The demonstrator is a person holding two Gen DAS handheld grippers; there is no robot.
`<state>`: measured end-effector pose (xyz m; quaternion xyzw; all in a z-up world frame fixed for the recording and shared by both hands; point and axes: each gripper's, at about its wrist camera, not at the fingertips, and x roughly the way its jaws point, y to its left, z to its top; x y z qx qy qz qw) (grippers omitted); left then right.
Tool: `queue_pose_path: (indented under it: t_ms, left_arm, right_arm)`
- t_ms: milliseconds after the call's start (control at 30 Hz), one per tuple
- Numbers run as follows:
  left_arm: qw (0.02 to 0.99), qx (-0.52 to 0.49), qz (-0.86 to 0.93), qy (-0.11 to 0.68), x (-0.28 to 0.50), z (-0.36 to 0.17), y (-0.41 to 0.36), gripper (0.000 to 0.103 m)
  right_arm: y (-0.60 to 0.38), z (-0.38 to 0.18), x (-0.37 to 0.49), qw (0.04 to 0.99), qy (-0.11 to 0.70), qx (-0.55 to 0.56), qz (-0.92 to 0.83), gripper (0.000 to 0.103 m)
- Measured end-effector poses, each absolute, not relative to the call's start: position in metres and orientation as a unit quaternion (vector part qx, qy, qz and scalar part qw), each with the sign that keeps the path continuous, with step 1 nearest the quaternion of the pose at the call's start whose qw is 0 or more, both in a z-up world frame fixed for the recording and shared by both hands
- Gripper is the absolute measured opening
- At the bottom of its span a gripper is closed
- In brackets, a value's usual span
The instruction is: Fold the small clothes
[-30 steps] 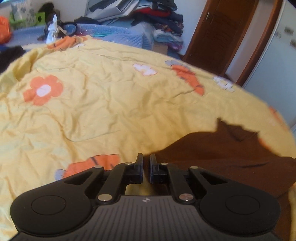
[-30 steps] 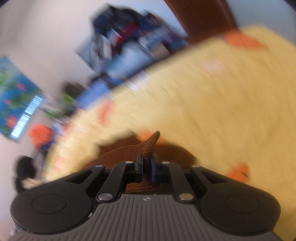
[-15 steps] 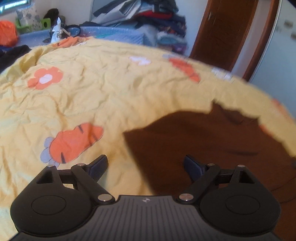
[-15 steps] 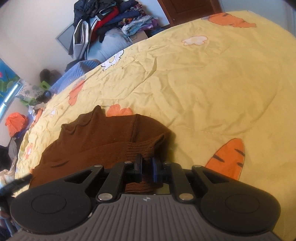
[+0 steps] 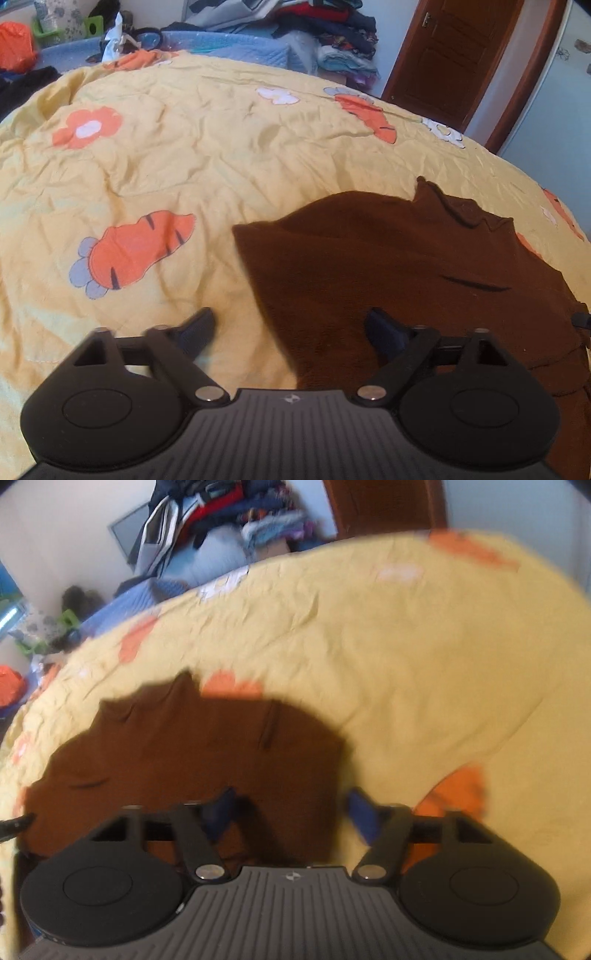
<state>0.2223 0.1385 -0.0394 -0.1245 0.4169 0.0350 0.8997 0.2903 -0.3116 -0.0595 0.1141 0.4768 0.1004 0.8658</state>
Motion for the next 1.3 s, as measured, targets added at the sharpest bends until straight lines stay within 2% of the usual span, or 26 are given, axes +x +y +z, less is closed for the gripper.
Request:
queue_pose_path:
  t_ms: [33,67,200,300,333,367,433,467,500,533,600,667,800,833,900,1067,1167,1233,1300]
  left_arm:
    - [0.901,-0.124,0.021,0.415,0.223,-0.036,0.136,0.023]
    - [0.902,-0.123,0.015,0.413,0.225,-0.031,0.134,0.007]
    - [0.915,-0.042,0.047,0.400,0.228,-0.019,0.130,0.006]
    - [0.915,0.021,0.064,0.397,0.230,-0.043,0.123,0.006]
    - [0.918,0.049,0.062,0.388,0.225,-0.044,0.116,0.007]
    - [0.919,0.067,0.064,0.383,0.221,-0.042,0.109,0.009]
    - [0.921,0.093,0.079,0.370,0.208,-0.031,0.101,0.018]
    - [0.925,0.109,0.092,0.353,0.199,-0.024,0.097,0.025]
    - [0.931,0.117,0.108,0.328,0.188,-0.015,0.093,0.044]
    - [0.942,0.108,0.109,0.300,0.178,-0.005,0.092,0.073]
    - [0.962,0.064,0.069,0.257,0.167,0.008,0.085,0.097]
    - [0.963,0.041,0.029,0.264,0.175,0.008,0.069,0.096]
    - [0.929,0.064,0.001,0.364,0.211,-0.038,0.044,0.095]
    - [0.927,0.063,-0.001,0.370,0.211,-0.050,0.048,0.096]
    - [0.936,0.047,-0.020,0.349,0.202,-0.056,0.068,0.096]
    - [0.938,0.038,-0.019,0.345,0.200,-0.054,0.083,0.097]
    - [0.939,0.033,-0.010,0.342,0.173,-0.035,0.074,0.095]
    - [0.946,0.011,-0.018,0.323,0.137,-0.027,0.080,0.095]
    - [0.946,-0.013,-0.002,0.323,0.109,-0.028,0.094,0.095]
  right_arm:
    - [-0.309,-0.062,0.290,0.863,0.480,0.112,0.110,0.042]
    - [-0.308,-0.061,0.291,0.859,0.485,0.119,0.117,0.024]
    - [-0.319,-0.047,0.285,0.865,0.467,0.133,0.126,0.018]
    - [-0.325,-0.059,0.281,0.858,0.482,0.134,0.116,0.017]
    - [-0.324,-0.062,0.276,0.866,0.469,0.133,0.116,0.022]
    - [-0.324,-0.061,0.273,0.867,0.465,0.136,0.113,0.025]
    - [-0.327,-0.050,0.264,0.876,0.449,0.143,0.098,0.047]
    - [-0.328,-0.041,0.257,0.889,0.429,0.134,0.084,0.050]
    - [-0.328,-0.031,0.248,0.905,0.404,0.116,0.071,0.051]
    - [-0.325,-0.021,0.239,0.918,0.379,0.097,0.066,0.051]
    - [-0.311,-0.009,0.230,0.925,0.358,0.085,0.093,0.051]
    - [-0.285,-0.007,0.231,0.919,0.364,0.064,0.135,0.053]
    - [-0.237,-0.043,0.249,0.894,0.421,0.009,0.154,0.055]
    - [-0.231,-0.056,0.252,0.886,0.440,-0.009,0.145,0.055]
    - [-0.229,-0.064,0.238,0.898,0.409,-0.053,0.156,0.055]
    - [-0.233,-0.068,0.222,0.906,0.378,-0.083,0.170,0.055]
    - [-0.239,-0.050,0.215,0.905,0.396,-0.040,0.148,0.066]
    - [-0.261,-0.033,0.190,0.908,0.390,0.031,0.151,0.081]
    - [-0.288,-0.026,0.164,0.907,0.385,0.083,0.147,0.086]
